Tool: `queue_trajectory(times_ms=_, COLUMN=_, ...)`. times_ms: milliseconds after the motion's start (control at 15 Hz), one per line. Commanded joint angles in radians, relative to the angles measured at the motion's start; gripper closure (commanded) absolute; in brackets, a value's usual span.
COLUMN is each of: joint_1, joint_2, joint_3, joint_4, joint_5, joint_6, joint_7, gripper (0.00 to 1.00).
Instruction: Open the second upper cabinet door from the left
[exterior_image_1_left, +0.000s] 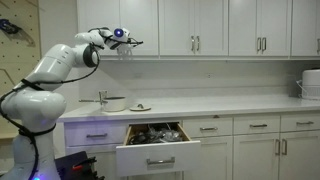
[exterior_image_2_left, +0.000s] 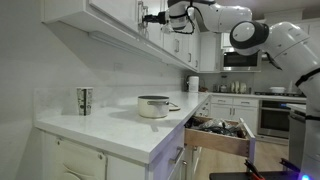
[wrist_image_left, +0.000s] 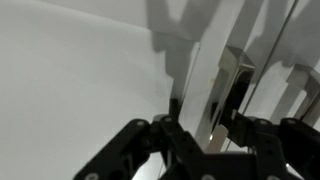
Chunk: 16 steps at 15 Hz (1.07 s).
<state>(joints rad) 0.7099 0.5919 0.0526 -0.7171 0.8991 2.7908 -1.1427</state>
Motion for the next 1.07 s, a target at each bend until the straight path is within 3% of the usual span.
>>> queue_trajectory(times_ms=0, joint_1=0.008, joint_2=0.021, joint_3=-0.022, joint_4=0.042, joint_5=-0.026, joint_6=0.012, joint_7=0.048, gripper=0.86)
queue_trajectory(times_ms=600, joint_1=0.032, joint_2=-0.059, joint_3=-0.11, joint_4=0.008, joint_5=-0.123, joint_6=-0.09, joint_7=0.302, gripper=0.87)
queue_trajectory(times_ms=1000, joint_1=0.044, joint_2=-0.087, joint_3=-0.142, joint_4=0.024, joint_5=-0.18, joint_6=-0.123, joint_7=0.397, gripper=0.87)
